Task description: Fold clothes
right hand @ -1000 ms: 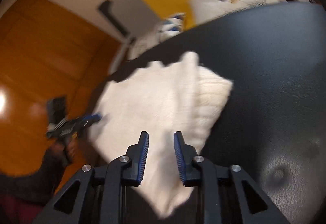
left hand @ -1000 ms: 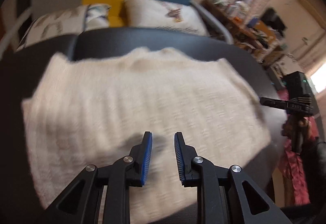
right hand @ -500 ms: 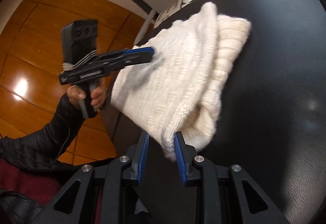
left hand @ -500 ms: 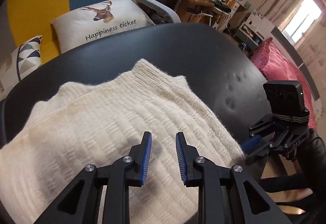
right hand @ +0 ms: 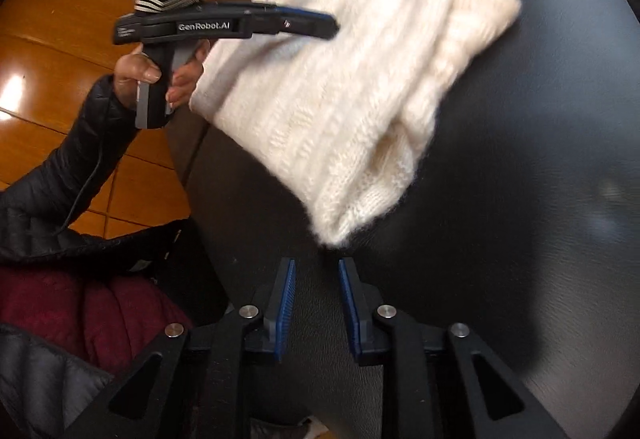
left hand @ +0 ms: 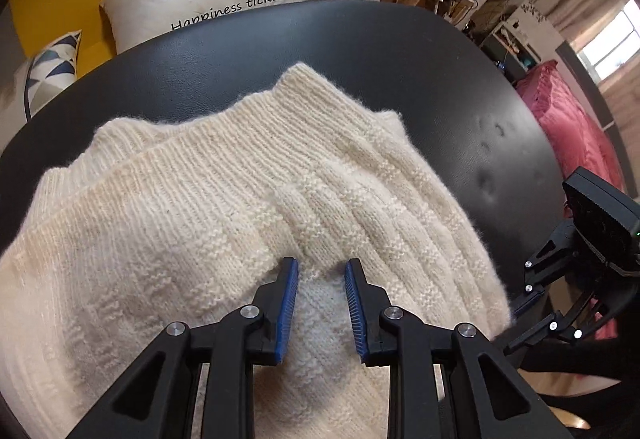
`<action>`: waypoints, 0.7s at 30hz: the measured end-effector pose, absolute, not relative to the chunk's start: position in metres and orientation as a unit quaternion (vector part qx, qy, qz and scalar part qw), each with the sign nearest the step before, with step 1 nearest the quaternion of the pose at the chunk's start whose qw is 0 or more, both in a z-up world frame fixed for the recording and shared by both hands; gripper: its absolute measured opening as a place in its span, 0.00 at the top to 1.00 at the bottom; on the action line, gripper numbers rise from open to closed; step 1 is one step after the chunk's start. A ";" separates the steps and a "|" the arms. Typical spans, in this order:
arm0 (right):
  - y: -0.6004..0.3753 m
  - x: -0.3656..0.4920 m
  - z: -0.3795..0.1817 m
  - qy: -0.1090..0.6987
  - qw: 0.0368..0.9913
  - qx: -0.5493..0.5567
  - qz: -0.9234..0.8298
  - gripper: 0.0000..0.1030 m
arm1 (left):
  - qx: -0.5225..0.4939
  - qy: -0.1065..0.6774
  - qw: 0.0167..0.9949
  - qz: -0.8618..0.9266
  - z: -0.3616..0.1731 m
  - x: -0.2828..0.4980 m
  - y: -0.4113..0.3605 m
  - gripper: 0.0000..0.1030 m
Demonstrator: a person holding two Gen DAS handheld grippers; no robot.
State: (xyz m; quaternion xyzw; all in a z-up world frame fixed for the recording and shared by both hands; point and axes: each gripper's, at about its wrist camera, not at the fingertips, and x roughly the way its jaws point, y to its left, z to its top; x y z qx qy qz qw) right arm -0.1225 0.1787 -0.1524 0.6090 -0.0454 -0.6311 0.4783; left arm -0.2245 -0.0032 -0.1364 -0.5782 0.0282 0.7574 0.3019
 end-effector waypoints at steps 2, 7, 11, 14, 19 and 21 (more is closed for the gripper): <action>0.191 -0.123 -0.134 -0.052 0.474 0.592 -0.649 0.78 | -0.564 -0.006 0.315 0.763 -0.124 -0.226 -0.015 0.75; 0.196 -0.142 -0.095 -0.074 0.459 0.539 -0.702 0.77 | -0.532 -0.050 0.316 0.784 -0.101 -0.237 -0.039 0.74; 0.173 -0.162 -0.089 -0.078 0.465 0.525 -0.708 0.75 | -0.528 -0.047 0.312 0.789 -0.102 -0.249 -0.037 0.73; 0.155 -0.164 -0.101 -0.054 0.482 0.544 -0.685 0.75 | -0.533 -0.037 0.317 0.783 -0.108 -0.258 -0.016 0.73; 0.137 -0.158 -0.148 -0.009 0.442 0.612 -0.656 0.75 | -0.554 -0.032 0.331 0.763 -0.123 -0.287 0.016 0.73; 0.142 -0.155 -0.156 -0.019 0.435 0.618 -0.655 0.78 | -0.573 -0.028 0.318 0.755 -0.140 -0.299 0.024 0.73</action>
